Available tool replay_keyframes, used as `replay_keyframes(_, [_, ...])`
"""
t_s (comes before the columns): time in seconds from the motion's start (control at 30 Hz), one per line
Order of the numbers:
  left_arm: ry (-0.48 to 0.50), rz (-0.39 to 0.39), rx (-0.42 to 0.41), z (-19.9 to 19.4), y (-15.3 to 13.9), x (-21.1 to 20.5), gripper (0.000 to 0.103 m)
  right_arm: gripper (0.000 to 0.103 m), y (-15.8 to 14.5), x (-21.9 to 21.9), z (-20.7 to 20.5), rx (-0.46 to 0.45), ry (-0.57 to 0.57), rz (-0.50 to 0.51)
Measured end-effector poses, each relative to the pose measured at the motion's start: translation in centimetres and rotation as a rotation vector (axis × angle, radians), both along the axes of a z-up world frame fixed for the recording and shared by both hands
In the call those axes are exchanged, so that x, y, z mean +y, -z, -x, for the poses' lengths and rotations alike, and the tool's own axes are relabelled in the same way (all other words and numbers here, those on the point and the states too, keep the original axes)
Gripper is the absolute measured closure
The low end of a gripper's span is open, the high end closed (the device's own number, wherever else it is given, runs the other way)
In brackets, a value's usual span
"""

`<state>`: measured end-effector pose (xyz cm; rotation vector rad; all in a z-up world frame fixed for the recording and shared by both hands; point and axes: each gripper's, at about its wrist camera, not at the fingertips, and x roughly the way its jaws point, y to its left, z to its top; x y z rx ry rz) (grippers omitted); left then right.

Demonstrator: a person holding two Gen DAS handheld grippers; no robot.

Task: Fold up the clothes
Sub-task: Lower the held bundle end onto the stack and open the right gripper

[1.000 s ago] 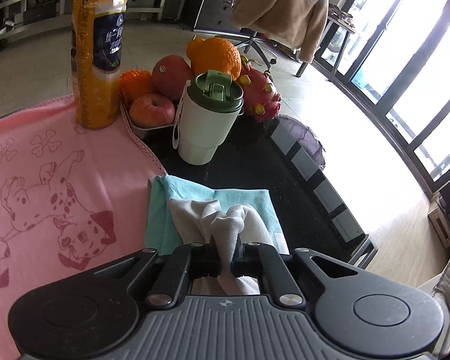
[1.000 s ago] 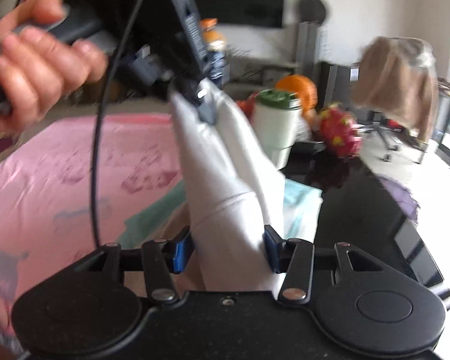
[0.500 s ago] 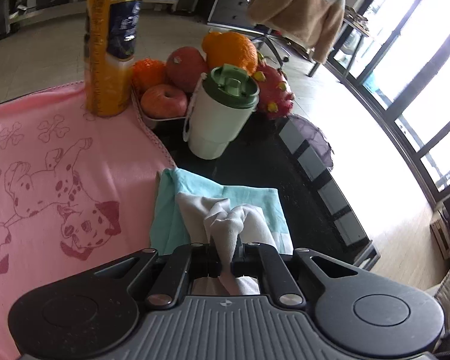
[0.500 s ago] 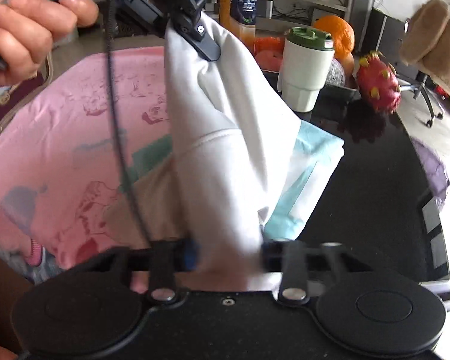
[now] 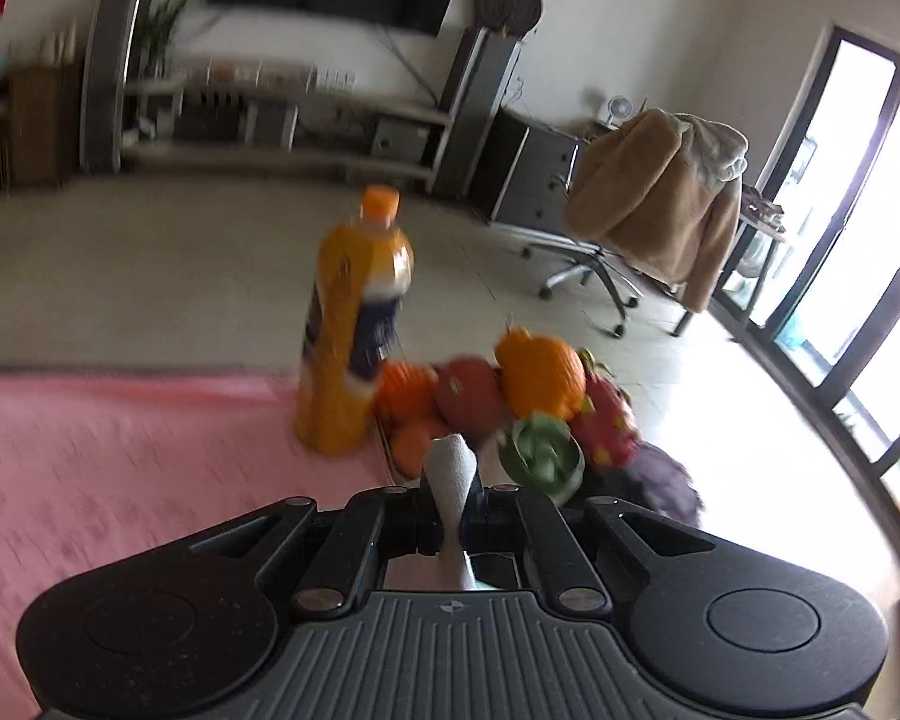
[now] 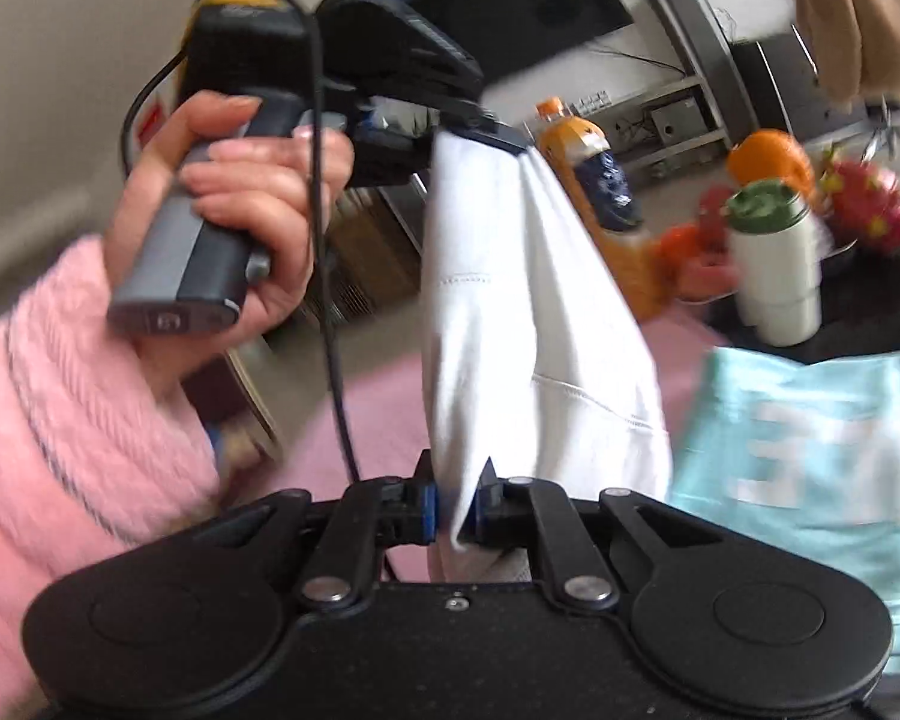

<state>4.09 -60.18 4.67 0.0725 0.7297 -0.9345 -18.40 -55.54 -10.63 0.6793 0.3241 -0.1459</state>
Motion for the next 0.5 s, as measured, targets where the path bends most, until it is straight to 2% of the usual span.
replay_keyframes(0.13, [0.072,-0.077,-0.100,2.5,0.8,-4.6,0.099,0.093,2.2,-2.6,0.9,-0.087,0.057,-0.167])
replay_keyframes(0.2, [0.132,-0.127,-0.117,4.4,2.9,-7.9,0.099,0.093,4.0,-4.5,2.6,-0.101,0.109,-0.273])
replay_keyframes(0.23, [0.161,-0.153,-0.125,5.3,3.9,-9.5,0.094,0.093,5.0,-5.6,3.7,-0.100,0.149,-0.320])
replay_keyframes(0.33, [0.216,-0.234,-0.144,7.9,7.9,-12.0,0.075,0.093,8.8,-8.4,7.8,-0.027,0.365,-0.452])
replay_keyframes(0.4, [0.253,-0.287,-0.157,9.7,10.6,-13.6,0.075,0.090,11.4,-10.0,10.5,0.078,0.538,-0.573])
replay_keyframes(0.43, [0.269,-0.310,-0.159,10.4,11.8,-14.3,0.074,0.085,12.8,-10.8,11.8,0.134,0.625,-0.636])
replay_keyframes(0.5, [0.260,-0.294,-0.120,9.3,12.3,-12.7,0.069,0.075,12.3,-10.8,12.8,0.165,0.686,-0.603])
